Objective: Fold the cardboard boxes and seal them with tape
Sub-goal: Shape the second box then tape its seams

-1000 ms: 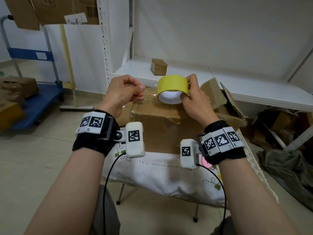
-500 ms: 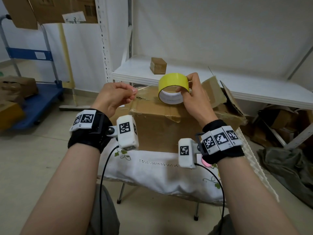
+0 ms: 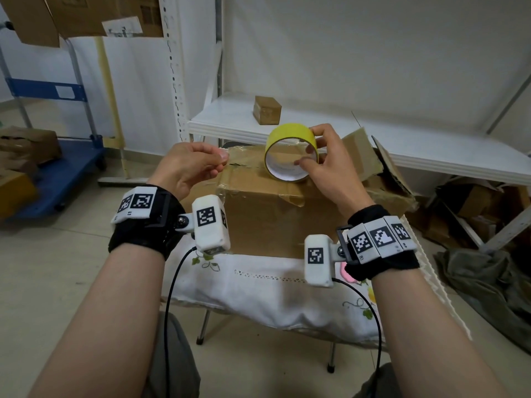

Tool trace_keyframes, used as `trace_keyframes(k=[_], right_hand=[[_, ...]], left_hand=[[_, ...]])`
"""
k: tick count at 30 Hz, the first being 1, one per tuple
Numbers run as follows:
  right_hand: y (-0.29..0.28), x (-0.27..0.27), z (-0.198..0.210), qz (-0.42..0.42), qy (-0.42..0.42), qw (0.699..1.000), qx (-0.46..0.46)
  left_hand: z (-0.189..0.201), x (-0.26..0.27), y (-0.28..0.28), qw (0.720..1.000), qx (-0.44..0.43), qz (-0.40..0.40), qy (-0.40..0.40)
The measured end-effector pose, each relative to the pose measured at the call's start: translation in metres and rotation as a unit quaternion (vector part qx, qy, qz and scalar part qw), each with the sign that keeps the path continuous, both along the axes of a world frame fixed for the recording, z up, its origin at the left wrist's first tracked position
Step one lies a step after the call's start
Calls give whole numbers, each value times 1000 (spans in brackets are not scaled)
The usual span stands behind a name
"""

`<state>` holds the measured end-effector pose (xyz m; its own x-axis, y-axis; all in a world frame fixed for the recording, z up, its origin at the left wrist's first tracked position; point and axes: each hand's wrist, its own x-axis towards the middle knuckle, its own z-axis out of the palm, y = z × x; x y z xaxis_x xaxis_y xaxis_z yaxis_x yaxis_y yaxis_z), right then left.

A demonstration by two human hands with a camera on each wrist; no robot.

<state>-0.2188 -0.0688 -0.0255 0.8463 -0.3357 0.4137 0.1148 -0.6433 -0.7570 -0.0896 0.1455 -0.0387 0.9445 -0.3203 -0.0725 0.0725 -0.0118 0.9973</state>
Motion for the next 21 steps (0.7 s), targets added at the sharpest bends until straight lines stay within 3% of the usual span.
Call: trace_keyframes(k=[12, 21], right_hand=[[1, -4, 2, 32, -4, 999, -8], [0, -5, 3, 52, -3, 999, 0]], left_hand=[[-3, -2, -3, 1000, -25, -7, 4], [-6, 2, -8, 998, -29, -7, 53]])
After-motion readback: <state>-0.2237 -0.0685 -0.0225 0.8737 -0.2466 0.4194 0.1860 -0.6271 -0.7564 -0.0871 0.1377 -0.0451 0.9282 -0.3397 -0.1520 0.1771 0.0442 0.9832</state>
